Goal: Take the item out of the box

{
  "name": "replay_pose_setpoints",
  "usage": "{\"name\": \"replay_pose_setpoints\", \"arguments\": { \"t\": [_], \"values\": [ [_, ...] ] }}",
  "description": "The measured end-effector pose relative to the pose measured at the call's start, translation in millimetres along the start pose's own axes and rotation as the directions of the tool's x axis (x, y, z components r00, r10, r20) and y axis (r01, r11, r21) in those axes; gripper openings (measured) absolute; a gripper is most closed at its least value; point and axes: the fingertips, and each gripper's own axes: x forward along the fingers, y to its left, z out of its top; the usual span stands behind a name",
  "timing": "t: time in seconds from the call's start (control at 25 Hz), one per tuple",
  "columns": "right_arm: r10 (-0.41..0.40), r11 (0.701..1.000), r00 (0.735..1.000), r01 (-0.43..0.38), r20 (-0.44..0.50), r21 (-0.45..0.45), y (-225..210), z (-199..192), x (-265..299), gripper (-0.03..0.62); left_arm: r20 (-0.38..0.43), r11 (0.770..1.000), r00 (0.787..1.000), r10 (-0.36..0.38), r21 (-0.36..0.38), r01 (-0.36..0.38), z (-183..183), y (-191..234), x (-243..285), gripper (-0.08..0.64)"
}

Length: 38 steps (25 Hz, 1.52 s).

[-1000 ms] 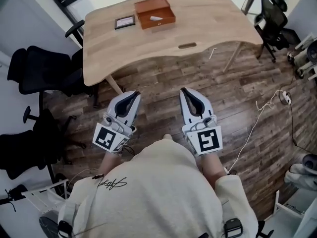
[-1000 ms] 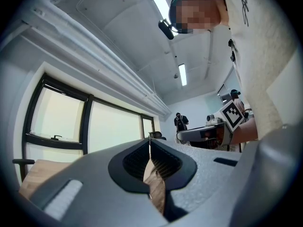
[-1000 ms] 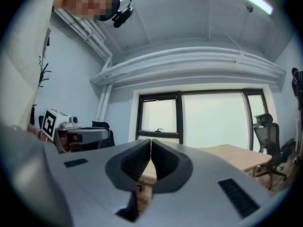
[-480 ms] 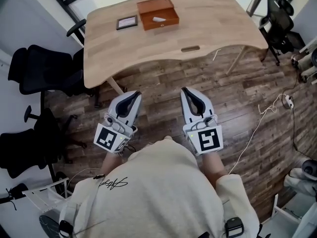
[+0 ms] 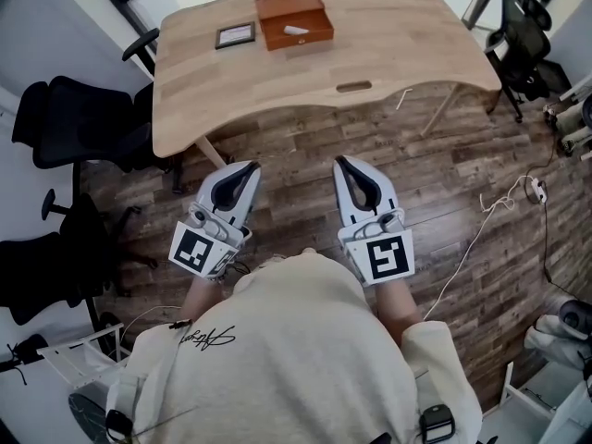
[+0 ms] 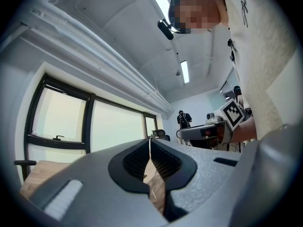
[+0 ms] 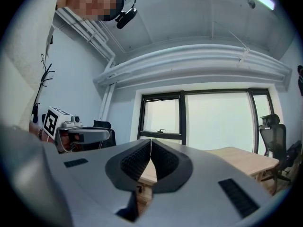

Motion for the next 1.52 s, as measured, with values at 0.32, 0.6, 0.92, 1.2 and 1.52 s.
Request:
{"name": "replay_pose_setpoints", "arguments": {
  "t": [0.32,0.6,0.92,1.2,1.52],
  "values": [
    [0.014,1.000,1.000,-0.014,0.007,0.009,-2,-3,-2,0.012,-0.014,0.999,0.999,0.036,0.003,-0.036,-3,0,-8,0.011],
    [0.020,1.000,1.000,-0.020,0.019,0.000,-4,-2,7,0.012,-0.005,0.999,0.999,0.037,0.008,-0.037,-3,6,-1,0.011],
    [0.003,1.000,1.000,-0.003,0.016,-0.001,-22,-6,28,0.012,-0.001,1.000,1.000,0.022,0.019,-0.022,-10,27,19,0.011],
    [-0.001,1.000,1.000,0.001,0.025,-0.004,-38,-4,62,0.012,0.006,1.000,1.000,0.010,0.028,-0.010,-11,57,43,0.011],
    [-0.007,1.000,1.000,0.007,0.026,-0.009,-59,-11,102,0.012,0.007,1.000,1.000,-0.004,0.028,0.004,-24,93,72,0.011]
  ]
}}
